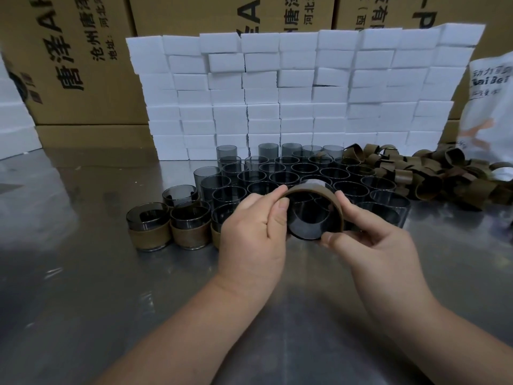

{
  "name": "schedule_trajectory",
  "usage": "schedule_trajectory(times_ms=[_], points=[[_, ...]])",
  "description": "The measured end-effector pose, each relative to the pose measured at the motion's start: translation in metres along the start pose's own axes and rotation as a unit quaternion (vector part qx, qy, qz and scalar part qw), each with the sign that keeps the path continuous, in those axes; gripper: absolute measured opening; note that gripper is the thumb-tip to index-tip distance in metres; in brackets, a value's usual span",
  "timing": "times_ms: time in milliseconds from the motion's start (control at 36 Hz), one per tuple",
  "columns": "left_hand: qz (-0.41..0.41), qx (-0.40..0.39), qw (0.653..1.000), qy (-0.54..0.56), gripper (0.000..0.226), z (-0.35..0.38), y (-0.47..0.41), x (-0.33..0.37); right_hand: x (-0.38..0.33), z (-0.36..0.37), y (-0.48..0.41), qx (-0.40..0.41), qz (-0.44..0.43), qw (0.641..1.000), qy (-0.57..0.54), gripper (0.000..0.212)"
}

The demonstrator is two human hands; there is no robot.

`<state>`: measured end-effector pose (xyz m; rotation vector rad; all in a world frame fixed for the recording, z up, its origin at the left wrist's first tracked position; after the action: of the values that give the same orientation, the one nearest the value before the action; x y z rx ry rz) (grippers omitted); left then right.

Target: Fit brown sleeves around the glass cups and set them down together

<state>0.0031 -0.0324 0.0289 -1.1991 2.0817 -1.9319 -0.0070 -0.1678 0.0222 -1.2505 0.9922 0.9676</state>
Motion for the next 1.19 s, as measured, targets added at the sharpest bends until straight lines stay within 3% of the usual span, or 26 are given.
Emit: schedule_trajectory(times_ms=[83, 389, 583, 778, 861, 972, 1056, 1139, 1195], points=[[-0.006, -0.002, 1.000, -0.002, 0.036, 0.000, 0.000, -0.001, 0.002, -0.001, -0.001, 0.000, 0.001, 1.000, 0.003, 0.053], [-0.051, 0.003, 0.998, 0.041, 0.032, 0.000, 0.001, -0.003, 0.004, -0.002, -0.002, -0.011, 0.002, 1.000, -0.018, 0.052], [-0.112, 0.005, 0.989, 0.097, 0.007, 0.002, 0.003, -0.007, 0.007, -0.002, -0.004, -0.018, 0.005, 0.999, -0.029, 0.051], [-0.083, -0.055, 0.980, 0.173, 0.032, 0.004, 0.007, -0.008, 0.011, -0.003, -0.009, -0.009, 0.019, 0.995, -0.100, 0.057], [-0.124, -0.099, 0.958, 0.238, 0.044, 0.008, 0.011, -0.006, 0.012, -0.006, -0.010, -0.002, 0.019, 0.994, -0.111, 0.050], [-0.236, -0.136, 0.893, 0.359, 0.091, 0.012, 0.013, -0.008, 0.014, -0.006, -0.009, -0.025, 0.019, 0.992, -0.120, 0.049], [-0.272, -0.158, 0.866, 0.390, 0.110, 0.013, 0.012, -0.009, 0.015, -0.004, -0.008, -0.042, 0.015, 0.992, -0.117, 0.049], [-0.288, -0.142, 0.847, 0.423, 0.108, 0.015, 0.011, -0.010, 0.016, -0.003, -0.008, -0.052, 0.026, 0.993, -0.101, 0.062], [-0.304, -0.126, 0.836, 0.439, 0.077, 0.014, 0.010, -0.011, 0.017, -0.002, -0.008, -0.075, 0.050, 0.992, -0.092, 0.079]])
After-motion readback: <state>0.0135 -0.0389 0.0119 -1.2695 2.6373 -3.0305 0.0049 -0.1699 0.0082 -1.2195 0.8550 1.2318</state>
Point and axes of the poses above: each hand's wrist, its own y-axis away from the middle knuckle, its own z-axis out of the palm, x = y × z, the point moved 1 cm from there along -y, towards the middle knuckle, and after that the axes turned 8 degrees about z, right-handed, at the moved point
